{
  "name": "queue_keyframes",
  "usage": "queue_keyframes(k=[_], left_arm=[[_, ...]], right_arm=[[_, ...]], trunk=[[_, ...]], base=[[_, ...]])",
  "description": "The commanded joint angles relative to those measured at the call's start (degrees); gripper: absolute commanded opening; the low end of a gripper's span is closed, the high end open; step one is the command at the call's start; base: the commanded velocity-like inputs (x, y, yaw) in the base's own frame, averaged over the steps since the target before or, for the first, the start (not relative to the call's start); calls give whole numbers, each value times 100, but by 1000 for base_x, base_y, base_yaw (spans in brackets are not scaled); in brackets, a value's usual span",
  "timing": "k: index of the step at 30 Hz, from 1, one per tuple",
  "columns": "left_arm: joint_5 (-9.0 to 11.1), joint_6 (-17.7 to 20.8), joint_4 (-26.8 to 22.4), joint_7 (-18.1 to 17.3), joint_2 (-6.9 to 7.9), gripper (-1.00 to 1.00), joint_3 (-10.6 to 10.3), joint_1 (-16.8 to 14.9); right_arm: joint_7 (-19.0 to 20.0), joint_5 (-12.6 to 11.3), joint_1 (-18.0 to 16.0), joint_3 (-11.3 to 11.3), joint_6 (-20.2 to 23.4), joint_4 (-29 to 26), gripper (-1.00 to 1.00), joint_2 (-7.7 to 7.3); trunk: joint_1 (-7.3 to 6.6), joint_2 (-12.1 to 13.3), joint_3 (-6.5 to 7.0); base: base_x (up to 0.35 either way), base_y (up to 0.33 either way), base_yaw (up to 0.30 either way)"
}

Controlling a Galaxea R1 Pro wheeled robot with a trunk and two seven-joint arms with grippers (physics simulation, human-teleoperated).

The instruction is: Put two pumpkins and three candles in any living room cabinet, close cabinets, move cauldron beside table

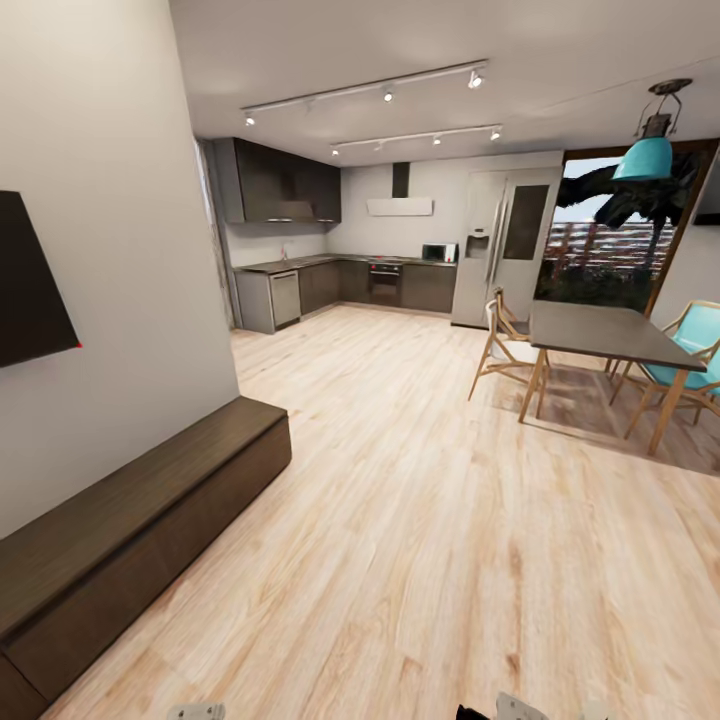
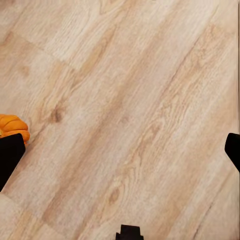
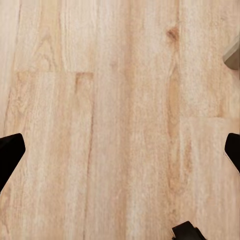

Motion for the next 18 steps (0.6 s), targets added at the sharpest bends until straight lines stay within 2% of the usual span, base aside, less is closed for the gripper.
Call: queue_keyframes(k=[1, 5, 8, 12, 18], left_arm=[[0, 0, 0, 0, 1, 100, 0, 0], [0, -17, 0, 0, 1, 100, 0, 0], [12, -211, 51, 0, 0, 100, 4, 0], [-5, -351, 279, 2, -7, 100, 8, 0], [-8, -368, 313, 7, -7, 100, 11, 0]], right_arm=[[0, 0, -2, 0, 0, 0, 100, 0], [0, 0, -1, 0, -1, 0, 100, 2], [0, 0, 0, 0, 1, 0, 100, 1], [0, 0, 1, 7, 4, 0, 100, 7], [0, 0, -1, 9, 8, 0, 100, 8]], trunk=[[0, 0, 0], [0, 0, 0], [0, 0, 0], [0, 0, 0], [0, 0, 0]], base=[[271, -234, 16], [270, -236, 6], [269, -233, 66], [269, -227, 237], [269, -228, 288]])
